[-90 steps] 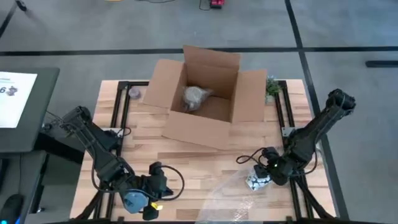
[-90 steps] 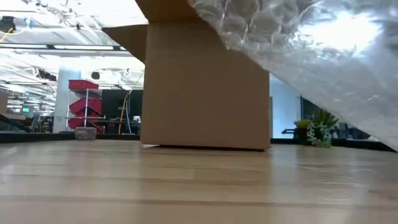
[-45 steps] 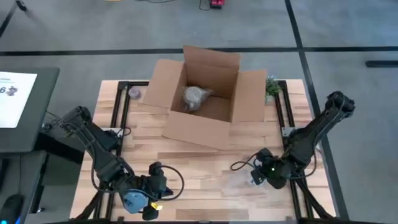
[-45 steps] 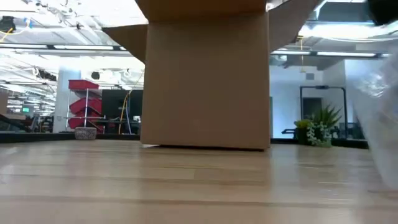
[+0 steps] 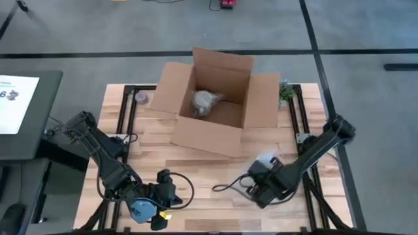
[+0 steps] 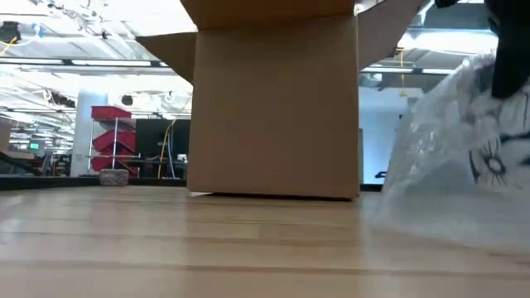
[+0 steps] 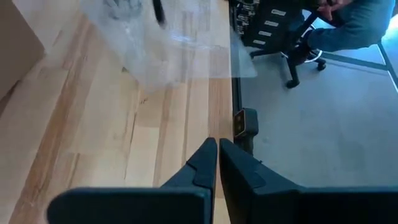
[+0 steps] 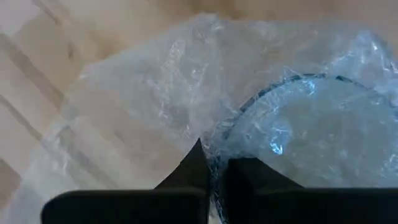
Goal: Wrap mug
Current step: Wrap the white blue mug with the transparent bubble wrap
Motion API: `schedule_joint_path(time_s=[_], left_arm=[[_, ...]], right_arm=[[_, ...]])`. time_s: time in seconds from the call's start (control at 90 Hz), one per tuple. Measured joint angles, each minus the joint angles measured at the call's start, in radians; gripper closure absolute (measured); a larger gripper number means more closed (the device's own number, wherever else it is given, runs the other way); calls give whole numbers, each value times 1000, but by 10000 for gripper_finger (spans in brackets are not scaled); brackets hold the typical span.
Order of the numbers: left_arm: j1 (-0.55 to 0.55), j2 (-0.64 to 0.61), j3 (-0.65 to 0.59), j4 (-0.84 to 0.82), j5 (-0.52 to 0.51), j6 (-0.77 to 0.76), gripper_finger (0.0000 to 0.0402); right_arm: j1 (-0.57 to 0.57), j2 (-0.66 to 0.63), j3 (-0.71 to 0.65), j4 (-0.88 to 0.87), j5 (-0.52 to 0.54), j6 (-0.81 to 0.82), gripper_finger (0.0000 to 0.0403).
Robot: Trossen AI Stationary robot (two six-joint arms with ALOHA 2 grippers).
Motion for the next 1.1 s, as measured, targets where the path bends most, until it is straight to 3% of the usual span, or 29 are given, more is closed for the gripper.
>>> schedule_joint_path(time_s=[0.278,0.467,0.633,0.756,1.1], left_arm=[[0,0,0,0,0,-1,402],[0,0,0,-1,0,7,402],[0,0,0,-2,-1,9,402],[0,0,0,-2,-1,9,402],[0,0,0,-2,-1,2,402]], right_arm=[[6,60,1,120,0,-7,366],[-8,53,1,137,24,22,284],[-48,61,1,143,28,200,204],[-84,61,1,186,34,233,165],[-149,-29,1,186,-64,121,154]])
